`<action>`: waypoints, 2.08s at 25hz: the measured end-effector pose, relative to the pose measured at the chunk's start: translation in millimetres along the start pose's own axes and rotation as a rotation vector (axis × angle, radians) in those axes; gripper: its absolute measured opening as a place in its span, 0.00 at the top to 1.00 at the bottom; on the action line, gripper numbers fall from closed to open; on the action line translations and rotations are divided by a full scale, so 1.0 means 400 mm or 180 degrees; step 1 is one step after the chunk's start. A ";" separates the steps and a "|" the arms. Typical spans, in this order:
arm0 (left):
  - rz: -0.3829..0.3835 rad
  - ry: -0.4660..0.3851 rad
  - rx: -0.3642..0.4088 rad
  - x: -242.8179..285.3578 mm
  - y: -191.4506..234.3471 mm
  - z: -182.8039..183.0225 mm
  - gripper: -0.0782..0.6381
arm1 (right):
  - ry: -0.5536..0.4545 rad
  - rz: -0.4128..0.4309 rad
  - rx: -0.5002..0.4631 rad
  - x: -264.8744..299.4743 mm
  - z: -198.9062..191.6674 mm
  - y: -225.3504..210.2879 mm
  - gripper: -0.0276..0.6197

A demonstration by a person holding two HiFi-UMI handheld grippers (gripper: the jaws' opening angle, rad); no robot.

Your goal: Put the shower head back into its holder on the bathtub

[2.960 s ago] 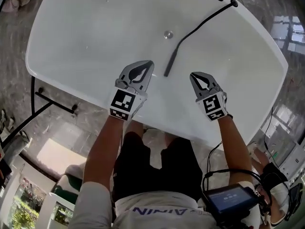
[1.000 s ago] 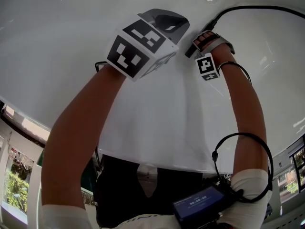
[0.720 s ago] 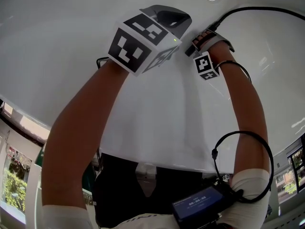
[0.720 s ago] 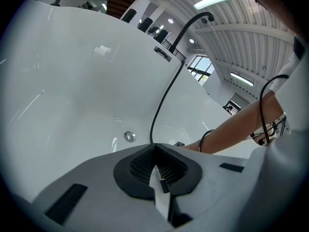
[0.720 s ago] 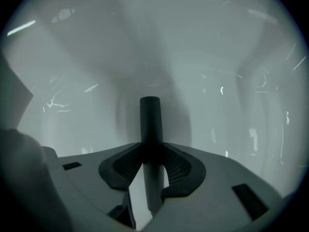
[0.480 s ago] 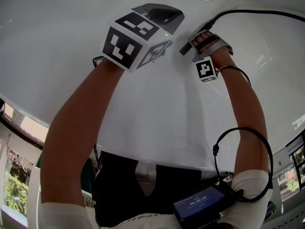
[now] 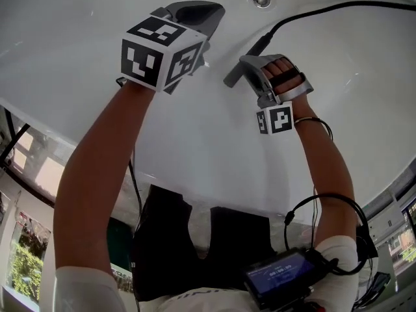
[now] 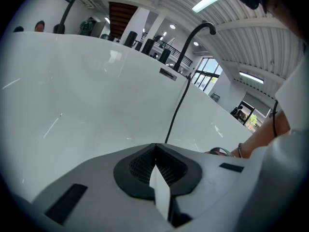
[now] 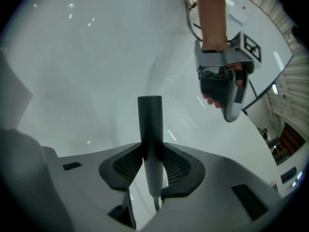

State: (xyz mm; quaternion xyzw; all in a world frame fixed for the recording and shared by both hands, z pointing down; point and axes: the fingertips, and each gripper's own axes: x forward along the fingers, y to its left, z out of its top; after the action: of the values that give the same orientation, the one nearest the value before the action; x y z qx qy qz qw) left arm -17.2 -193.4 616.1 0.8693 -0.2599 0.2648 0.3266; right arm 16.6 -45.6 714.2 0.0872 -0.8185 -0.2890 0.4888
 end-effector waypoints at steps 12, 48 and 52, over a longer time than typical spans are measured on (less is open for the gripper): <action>0.0182 -0.0670 -0.0029 -0.301 -0.164 0.299 0.87 | -0.0299 -0.1822 0.1600 -0.582 0.205 -0.487 0.75; -0.0282 -0.1630 0.0006 -0.736 -0.790 0.747 0.87 | -0.0834 -0.4403 0.1947 -1.853 0.237 -1.294 0.75; -0.0291 -0.1639 0.0021 -0.740 -0.800 0.764 0.87 | -0.0831 -0.4508 0.1896 -1.891 0.193 -1.369 0.75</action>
State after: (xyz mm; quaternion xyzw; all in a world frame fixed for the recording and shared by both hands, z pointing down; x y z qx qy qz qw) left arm 57.0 -117.8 94.3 0.9200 -0.2940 0.0207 0.2584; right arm 257.6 -142.0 -186.1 0.6819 -0.6619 -0.3082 0.0435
